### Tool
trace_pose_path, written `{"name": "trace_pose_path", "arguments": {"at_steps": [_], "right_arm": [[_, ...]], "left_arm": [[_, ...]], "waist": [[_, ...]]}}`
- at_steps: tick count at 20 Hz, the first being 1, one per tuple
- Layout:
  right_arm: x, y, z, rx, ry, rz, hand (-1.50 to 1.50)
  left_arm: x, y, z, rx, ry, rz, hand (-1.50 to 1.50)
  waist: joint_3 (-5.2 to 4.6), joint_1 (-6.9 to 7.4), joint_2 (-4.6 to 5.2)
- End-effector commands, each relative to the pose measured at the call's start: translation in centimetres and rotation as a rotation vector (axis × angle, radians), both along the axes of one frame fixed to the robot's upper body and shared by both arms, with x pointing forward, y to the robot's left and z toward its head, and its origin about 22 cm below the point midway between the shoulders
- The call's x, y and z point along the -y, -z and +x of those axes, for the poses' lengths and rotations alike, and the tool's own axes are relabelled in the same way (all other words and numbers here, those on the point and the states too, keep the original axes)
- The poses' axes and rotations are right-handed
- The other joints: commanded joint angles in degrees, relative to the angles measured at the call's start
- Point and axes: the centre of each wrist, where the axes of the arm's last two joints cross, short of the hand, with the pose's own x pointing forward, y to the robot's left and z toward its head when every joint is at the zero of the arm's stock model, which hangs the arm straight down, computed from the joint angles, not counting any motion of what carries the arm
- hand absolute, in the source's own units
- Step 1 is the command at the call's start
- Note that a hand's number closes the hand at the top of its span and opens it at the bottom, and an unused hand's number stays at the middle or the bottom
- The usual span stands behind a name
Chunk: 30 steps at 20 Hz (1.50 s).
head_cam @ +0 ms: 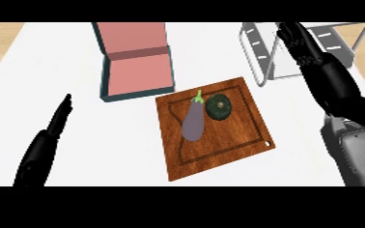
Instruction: Pick the squash from the cutting board and place it in the tiered basket
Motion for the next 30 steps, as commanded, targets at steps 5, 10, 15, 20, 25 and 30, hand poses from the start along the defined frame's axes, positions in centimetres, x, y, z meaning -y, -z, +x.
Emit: {"name": "trace_pose_path", "arguments": {"at_steps": [5, 10, 15, 20, 25, 30], "right_arm": [[4.3, 3.4, -1.4, 0.073, 0.2, 0.502, 1.5], [1.9, 9.1, -1.4, -0.196, 0.236, 0.86, -1.5], [4.6, 11.7, -4.3, -0.142, -0.002, 0.814, -1.5], [9.7, 8.4, -9.5, -0.123, 0.018, 0.429, -1.5], [11.5, 0.6, -8.8, -0.11, 0.091, -0.127, -1.5], [8.5, -4.9, -9.8, -0.091, 0.141, -0.543, -1.5]], "left_arm": [[4.4, -1.6, 2.8, 0.138, -0.032, -0.196, 0.0], [6.3, -1.4, 3.6, 0.113, 0.007, -0.273, 0.0], [9.4, -2.1, 5.5, 0.115, 0.005, -0.283, 0.0], [7.8, -1.0, 5.7, 0.103, -0.015, -0.283, 0.0], [8.1, -1.4, 6.1, 0.102, -0.012, -0.266, 0.0], [8.0, -1.3, 5.8, 0.099, 0.0, -0.272, 0.0]], "waist": [[1.09, 0.09, -0.08], [1.2, 0.77, 0.53], [0.98, 1.55, 0.03], [0.83, 0.39, -0.19], [0.55, 0.23, -0.29], [0.4, 1.22, -0.49]]}}
